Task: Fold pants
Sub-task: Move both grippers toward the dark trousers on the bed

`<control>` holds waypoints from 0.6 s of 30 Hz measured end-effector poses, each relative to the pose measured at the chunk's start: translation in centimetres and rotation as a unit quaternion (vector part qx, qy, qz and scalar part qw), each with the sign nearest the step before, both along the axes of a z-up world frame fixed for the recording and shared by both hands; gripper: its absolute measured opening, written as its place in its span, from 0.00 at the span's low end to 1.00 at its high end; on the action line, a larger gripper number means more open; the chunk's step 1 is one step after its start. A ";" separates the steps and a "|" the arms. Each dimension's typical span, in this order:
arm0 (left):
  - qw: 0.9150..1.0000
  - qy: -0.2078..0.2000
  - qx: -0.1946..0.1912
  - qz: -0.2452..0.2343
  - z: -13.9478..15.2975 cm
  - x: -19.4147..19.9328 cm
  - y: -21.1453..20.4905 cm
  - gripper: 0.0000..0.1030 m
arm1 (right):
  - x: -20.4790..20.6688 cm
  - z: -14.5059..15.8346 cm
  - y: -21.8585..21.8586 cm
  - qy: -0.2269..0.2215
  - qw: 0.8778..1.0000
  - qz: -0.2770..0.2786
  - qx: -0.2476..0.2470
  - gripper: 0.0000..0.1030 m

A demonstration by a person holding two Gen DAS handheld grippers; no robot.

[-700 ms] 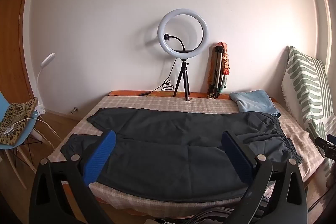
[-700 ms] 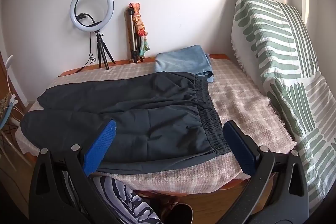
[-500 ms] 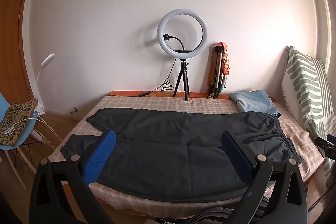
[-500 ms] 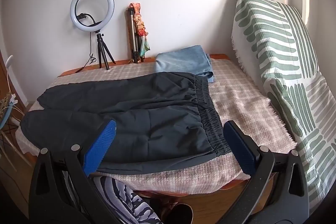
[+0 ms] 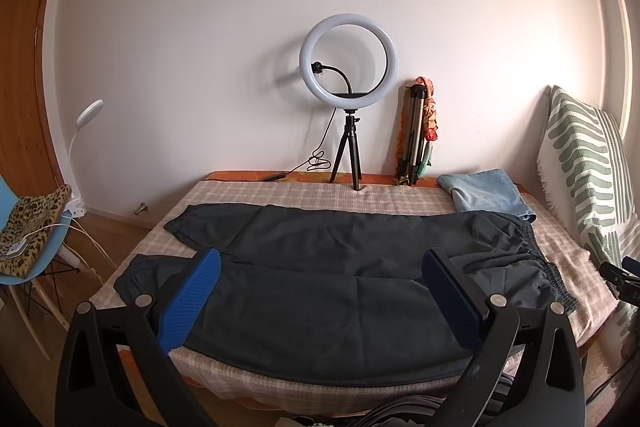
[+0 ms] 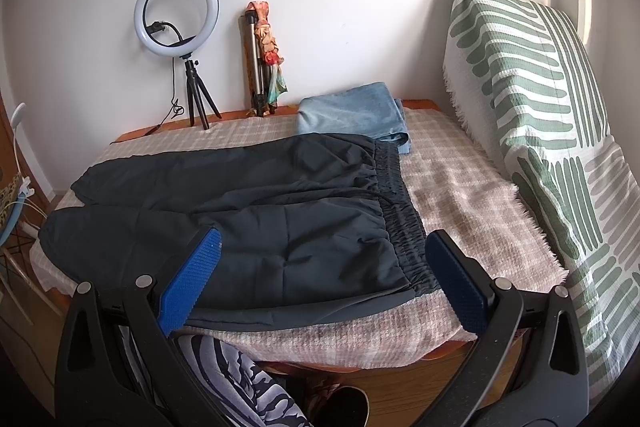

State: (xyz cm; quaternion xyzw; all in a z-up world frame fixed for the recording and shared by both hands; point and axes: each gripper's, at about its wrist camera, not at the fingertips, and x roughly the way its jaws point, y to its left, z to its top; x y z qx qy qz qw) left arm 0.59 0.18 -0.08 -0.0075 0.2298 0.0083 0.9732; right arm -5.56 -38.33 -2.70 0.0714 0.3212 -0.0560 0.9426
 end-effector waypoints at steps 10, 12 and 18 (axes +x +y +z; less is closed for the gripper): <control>1.000 0.001 0.000 0.000 0.0 0.0 0.0 0.99 | 0.2 -0.1 0.1 -0.002 1.000 -0.001 -0.006 1.00; 1.000 0.001 0.000 0.000 -0.2 0.1 0.1 0.99 | 0.4 -0.2 0.2 -0.001 1.000 0.000 -0.004 1.00; 1.000 0.002 0.001 0.002 -0.4 0.2 0.2 0.99 | 0.3 -0.3 0.3 0.001 1.000 0.001 -0.004 1.00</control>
